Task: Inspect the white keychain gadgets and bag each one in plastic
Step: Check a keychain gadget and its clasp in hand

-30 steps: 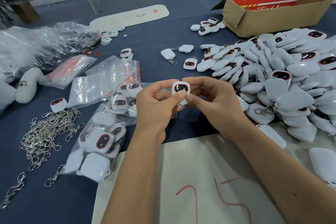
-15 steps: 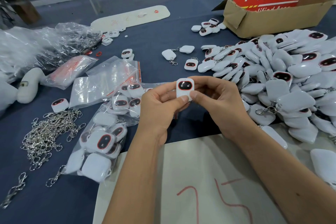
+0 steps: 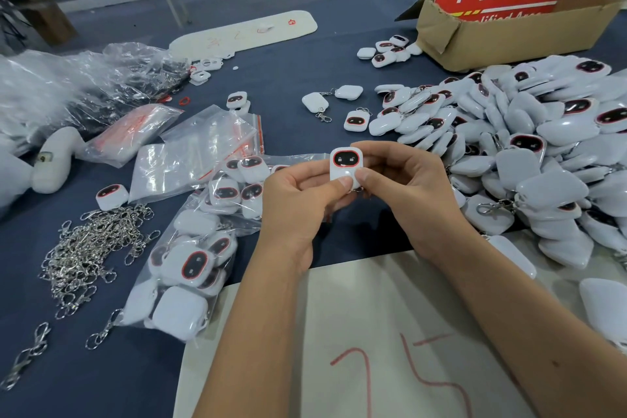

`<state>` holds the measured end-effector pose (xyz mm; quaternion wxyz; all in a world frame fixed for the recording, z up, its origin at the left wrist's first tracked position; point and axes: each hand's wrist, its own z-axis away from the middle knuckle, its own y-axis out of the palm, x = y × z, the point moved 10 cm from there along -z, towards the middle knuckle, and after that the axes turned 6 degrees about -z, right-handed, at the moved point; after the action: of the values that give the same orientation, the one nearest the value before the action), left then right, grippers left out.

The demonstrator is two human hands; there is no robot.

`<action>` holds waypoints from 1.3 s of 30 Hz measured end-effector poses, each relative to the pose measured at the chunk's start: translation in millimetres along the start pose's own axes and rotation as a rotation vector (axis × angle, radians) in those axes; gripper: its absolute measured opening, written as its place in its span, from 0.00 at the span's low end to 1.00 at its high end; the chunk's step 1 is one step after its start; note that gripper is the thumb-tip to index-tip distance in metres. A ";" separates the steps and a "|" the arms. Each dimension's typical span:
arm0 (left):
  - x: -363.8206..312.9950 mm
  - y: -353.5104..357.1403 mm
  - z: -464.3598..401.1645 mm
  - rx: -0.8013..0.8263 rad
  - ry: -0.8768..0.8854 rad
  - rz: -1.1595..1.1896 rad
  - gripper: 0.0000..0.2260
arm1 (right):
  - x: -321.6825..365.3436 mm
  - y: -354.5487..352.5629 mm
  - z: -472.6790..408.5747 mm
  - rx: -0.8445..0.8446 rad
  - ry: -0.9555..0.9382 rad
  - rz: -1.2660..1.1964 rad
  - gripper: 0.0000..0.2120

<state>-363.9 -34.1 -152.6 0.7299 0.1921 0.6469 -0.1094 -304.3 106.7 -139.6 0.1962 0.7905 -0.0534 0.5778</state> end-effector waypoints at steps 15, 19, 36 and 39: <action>-3.2 1.1 1.0 -0.007 0.036 -0.030 0.13 | 6.2 1.5 2.1 0.008 -0.066 0.057 0.15; -3.0 1.1 0.2 0.000 0.042 -0.028 0.13 | 7.2 1.1 2.2 0.006 -0.069 0.067 0.16; -13.0 12.7 6.3 -0.020 0.134 -0.094 0.10 | 14.4 -7.0 2.3 -0.069 -0.001 0.045 0.09; -23.6 23.0 5.0 -0.124 0.181 -0.176 0.05 | 24.5 -21.3 -3.8 -0.185 0.044 0.057 0.05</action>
<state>-353.2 -17.5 -125.7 0.6666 0.0984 0.7299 -0.1151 -293.1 131.2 -121.0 0.2532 0.7542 -0.1247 0.5929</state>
